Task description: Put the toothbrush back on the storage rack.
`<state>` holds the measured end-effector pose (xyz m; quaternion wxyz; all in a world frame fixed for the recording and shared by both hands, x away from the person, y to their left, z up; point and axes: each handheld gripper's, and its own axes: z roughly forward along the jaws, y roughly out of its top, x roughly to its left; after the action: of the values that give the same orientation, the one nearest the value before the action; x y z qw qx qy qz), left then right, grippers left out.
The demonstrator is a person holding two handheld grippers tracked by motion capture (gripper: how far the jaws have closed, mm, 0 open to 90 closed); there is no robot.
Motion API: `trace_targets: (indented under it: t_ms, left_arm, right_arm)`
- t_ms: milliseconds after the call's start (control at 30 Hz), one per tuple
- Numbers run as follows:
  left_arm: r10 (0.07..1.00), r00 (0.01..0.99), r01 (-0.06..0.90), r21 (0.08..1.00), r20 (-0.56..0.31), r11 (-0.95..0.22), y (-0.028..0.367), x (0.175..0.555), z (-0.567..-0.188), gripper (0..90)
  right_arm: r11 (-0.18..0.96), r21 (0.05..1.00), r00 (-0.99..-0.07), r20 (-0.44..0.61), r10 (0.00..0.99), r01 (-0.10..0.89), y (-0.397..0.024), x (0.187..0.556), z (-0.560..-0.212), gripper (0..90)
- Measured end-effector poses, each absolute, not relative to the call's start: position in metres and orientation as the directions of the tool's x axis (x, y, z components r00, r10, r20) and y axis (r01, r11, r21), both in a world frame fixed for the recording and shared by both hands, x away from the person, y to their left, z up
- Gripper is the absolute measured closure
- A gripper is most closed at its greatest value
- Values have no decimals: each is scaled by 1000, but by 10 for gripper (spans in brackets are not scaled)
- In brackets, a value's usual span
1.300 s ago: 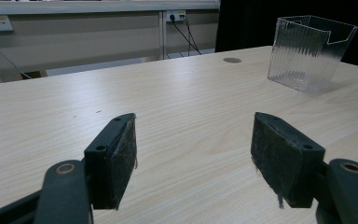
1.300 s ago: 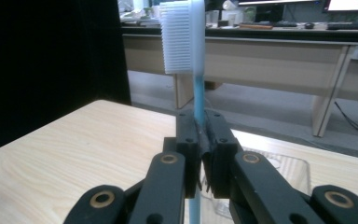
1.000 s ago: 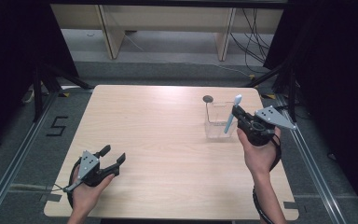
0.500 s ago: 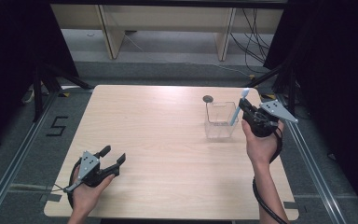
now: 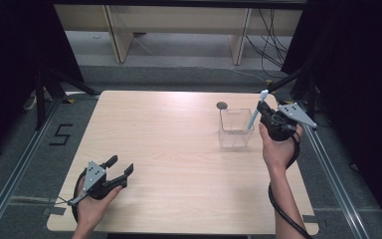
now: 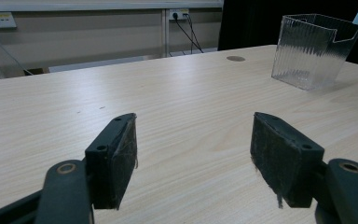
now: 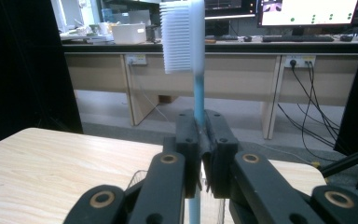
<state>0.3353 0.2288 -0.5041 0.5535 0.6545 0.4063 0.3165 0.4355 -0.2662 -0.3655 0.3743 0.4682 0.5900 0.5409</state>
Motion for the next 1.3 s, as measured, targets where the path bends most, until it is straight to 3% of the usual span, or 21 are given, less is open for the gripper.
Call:
trace_targets:
  t_ms: [1300]
  left_arm:
    - [881, 472, 186, 981, -34, -62, 228, 336, -506, 311]
  right_arm:
    - [1, 982, -228, 44, 973, 191, -269, 455, -406, 859]
